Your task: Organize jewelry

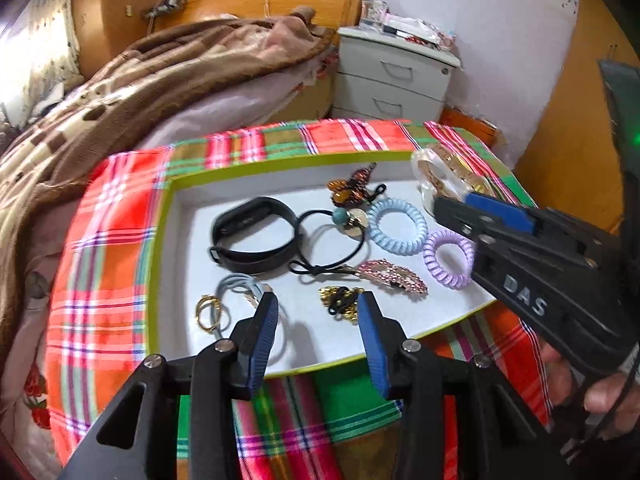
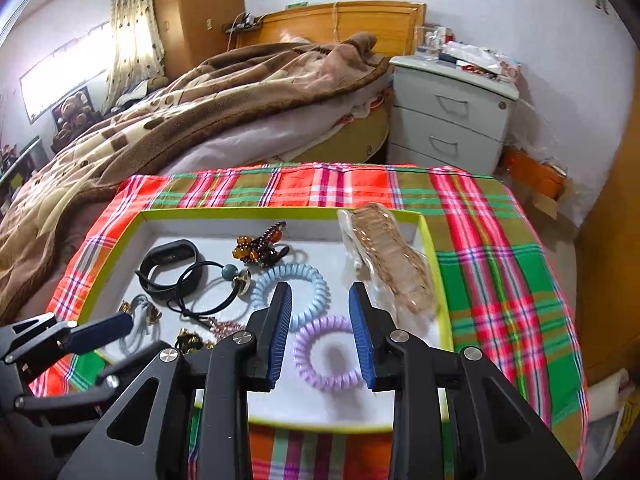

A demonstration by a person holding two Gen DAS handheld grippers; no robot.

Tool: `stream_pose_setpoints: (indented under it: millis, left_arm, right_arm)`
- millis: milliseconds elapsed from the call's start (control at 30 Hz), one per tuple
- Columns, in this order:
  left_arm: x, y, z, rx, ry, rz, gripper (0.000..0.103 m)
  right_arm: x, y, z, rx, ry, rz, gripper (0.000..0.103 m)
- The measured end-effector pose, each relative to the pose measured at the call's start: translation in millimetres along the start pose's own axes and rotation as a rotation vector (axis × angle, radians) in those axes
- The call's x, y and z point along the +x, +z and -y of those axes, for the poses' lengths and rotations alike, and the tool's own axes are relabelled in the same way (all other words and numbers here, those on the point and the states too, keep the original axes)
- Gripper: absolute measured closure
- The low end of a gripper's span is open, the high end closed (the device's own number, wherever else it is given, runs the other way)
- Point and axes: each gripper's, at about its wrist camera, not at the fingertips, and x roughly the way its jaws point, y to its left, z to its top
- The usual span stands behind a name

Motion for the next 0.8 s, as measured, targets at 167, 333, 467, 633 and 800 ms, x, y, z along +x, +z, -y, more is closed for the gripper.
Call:
stream_pose_setpoints:
  millis: [167,333,467,633,800]
  left_arm:
    - [-19,-5,-2,-0.015,0.059,0.041,0.060]
    - [-41,-17,-3,-0.035,0.100,0.080,0.060]
    - [-59,-29,-4,-0.043,0.137,0.126,0.060]
    - [-78,-44,-8,-0.062,0.154,0.178,0.060]
    - [-90,-57,-5,-0.046,0.143,0.198,0.060]
  right_arm:
    - [-31,-12,-3,0.008,-0.009,0.053,0.053]
    - [-59,-25,-8,0.037,-0.011,0.097,0.053]
    - [-78,-40,-13,0.046,0.000,0.120,0.053]
    - [-97,-58,-19,0.055,-0.001,0.147,0.053]
    - [-110,-69,-23,0.063,0.019,0.158,0.053]
